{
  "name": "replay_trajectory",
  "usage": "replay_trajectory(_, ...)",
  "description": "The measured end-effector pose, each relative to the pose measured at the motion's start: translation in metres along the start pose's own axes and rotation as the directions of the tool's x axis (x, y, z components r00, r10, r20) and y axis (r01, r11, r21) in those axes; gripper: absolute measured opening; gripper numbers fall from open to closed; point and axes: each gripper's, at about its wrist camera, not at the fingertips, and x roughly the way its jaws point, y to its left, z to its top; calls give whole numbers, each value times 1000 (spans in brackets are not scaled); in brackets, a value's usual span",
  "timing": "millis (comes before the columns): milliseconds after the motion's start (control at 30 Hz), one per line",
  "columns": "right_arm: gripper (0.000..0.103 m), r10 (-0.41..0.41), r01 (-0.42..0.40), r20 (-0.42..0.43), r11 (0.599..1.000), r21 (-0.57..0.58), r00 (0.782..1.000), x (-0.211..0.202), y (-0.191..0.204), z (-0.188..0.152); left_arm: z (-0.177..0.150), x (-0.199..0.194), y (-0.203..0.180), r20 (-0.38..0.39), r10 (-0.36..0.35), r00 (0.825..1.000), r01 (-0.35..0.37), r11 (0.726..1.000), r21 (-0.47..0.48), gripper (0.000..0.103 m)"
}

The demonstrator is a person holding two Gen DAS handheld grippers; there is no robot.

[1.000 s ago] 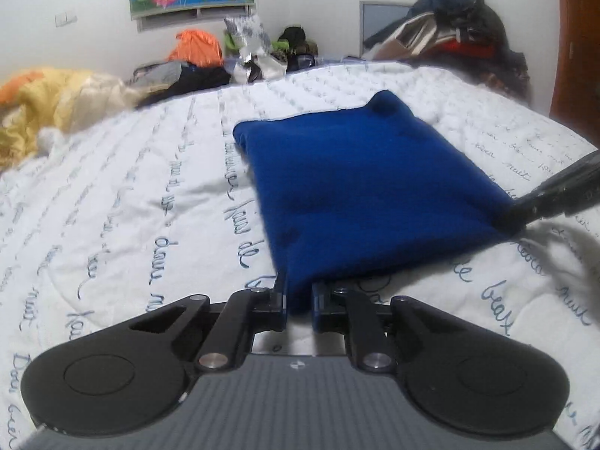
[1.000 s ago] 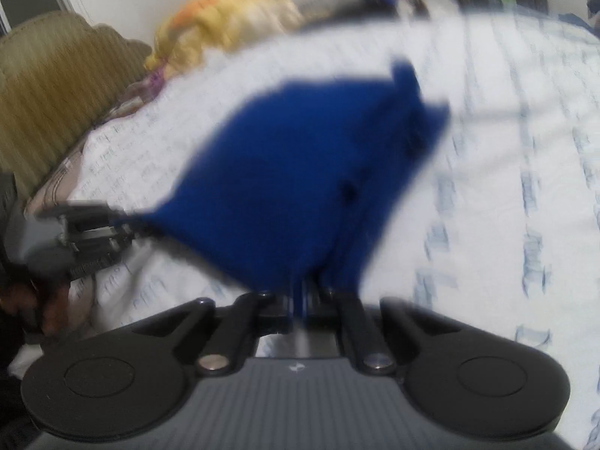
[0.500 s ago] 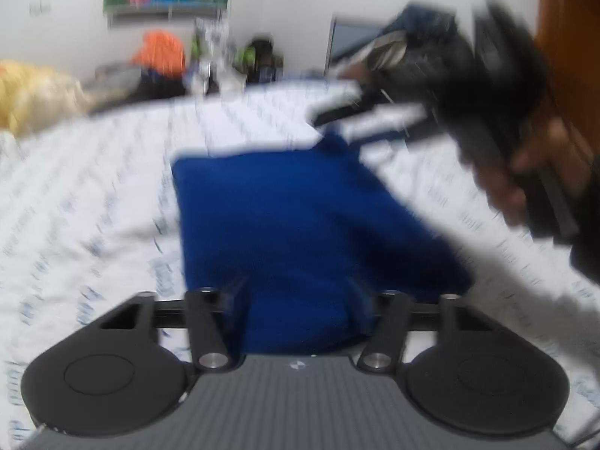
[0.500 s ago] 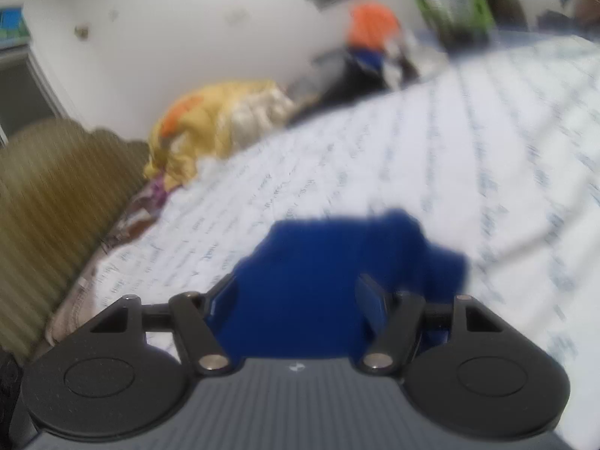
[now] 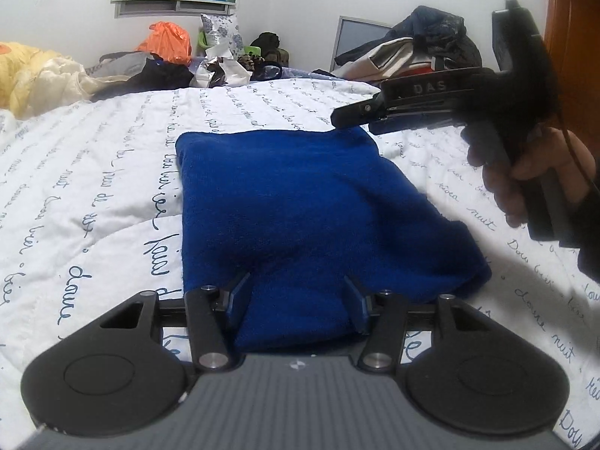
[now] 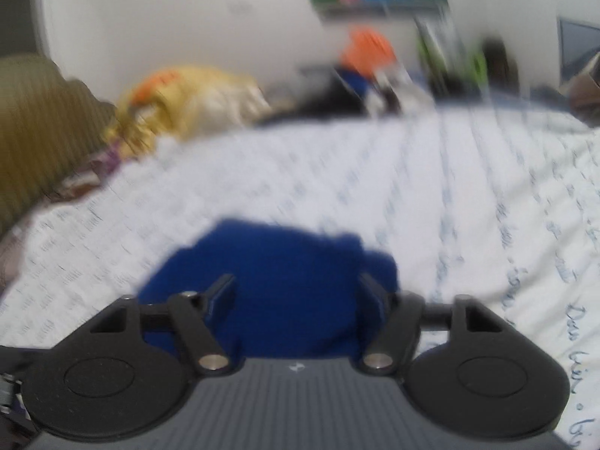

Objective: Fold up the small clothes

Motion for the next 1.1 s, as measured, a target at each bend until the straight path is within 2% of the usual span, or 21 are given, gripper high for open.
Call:
replay_trajectory(33,84,5,-6,-30,1000,-13,1000,5,1,-2,0,0,0,0,0,1000,0,1000,2,56)
replay_trajectory(100,89,-39,34,-165,999,-37,985,32,-4,-16,0,0,-1,-1,3,1000,-3,1000,8,56)
replay_trajectory(133,90,-65,58,-159,997,-48,985,36,-10,-25,-1,0,-1,-1,5,1000,-5,1000,11,56)
replay_trajectory(167,90,-28,26,-127,999,-21,992,31,-16,-28,-1,0,-1,-1,7,1000,-7,1000,14,57)
replay_trajectory(300,91,-12,33,-112,981,190,994,3,-37,-20,0,-4,-3,-3,10,1000,-9,1000,26,62)
replay_trajectory(333,91,0,20,-86,972,235,996,-4,-46,-19,2,-6,-3,-3,1,1000,-1,1000,22,70)
replay_trajectory(367,91,10,10,-70,959,283,997,-10,-55,-19,7,-11,0,10,-8,1000,8,1000,17,82)
replay_trajectory(433,91,22,10,-82,929,370,996,-13,-74,-16,23,-20,8,80,15,997,-16,1000,3,103)
replay_trajectory(500,91,30,22,-115,903,430,993,-2,-91,-15,46,-13,23,104,68,992,-65,997,-30,103)
replay_trajectory(567,93,60,-5,-104,886,464,993,13,-98,-14,69,16,46,33,79,996,-76,993,-93,103)
replay_trajectory(600,93,73,-18,-96,874,486,993,19,-100,-11,76,34,60,-12,71,997,-72,987,-142,101)
replay_trajectory(667,93,134,-68,-86,843,534,987,34,-103,-6,88,72,82,-128,44,991,-73,970,-232,90)
replay_trajectory(733,93,177,-110,-75,835,538,981,48,-103,-2,96,98,91,-177,-21,984,-33,954,-297,86)
replay_trajectory(767,85,173,-111,-76,852,512,982,52,-100,1,101,103,89,-166,-13,986,-36,956,-290,65)
replay_trajectory(800,24,143,-81,-100,883,462,985,55,-94,5,107,108,86,-171,2,985,-49,962,-269,42)
replay_trajectory(833,12,103,-35,-150,916,400,983,59,-89,9,111,110,82,-171,7,985,-52,964,-260,22)
replay_trajectory(900,11,81,-42,-106,945,325,991,51,-81,14,113,100,67,-98,63,993,-81,980,-184,22)
replay_trajectory(967,11,10,6,-82,979,202,997,44,-73,9,99,107,49,-89,171,981,-173,985,-17,27)
replay_trajectory(1000,11,-7,29,-119,983,183,993,52,-75,2,90,112,42,-49,217,975,-214,975,59,28)
replay_trajectory(1033,12,6,15,-101,978,206,995,53,-79,-4,83,110,34,0,248,969,-246,962,121,29)
replay_trajectory(1100,22,29,-6,-75,958,288,997,45,-86,-5,77,100,22,44,276,960,-279,945,170,30)
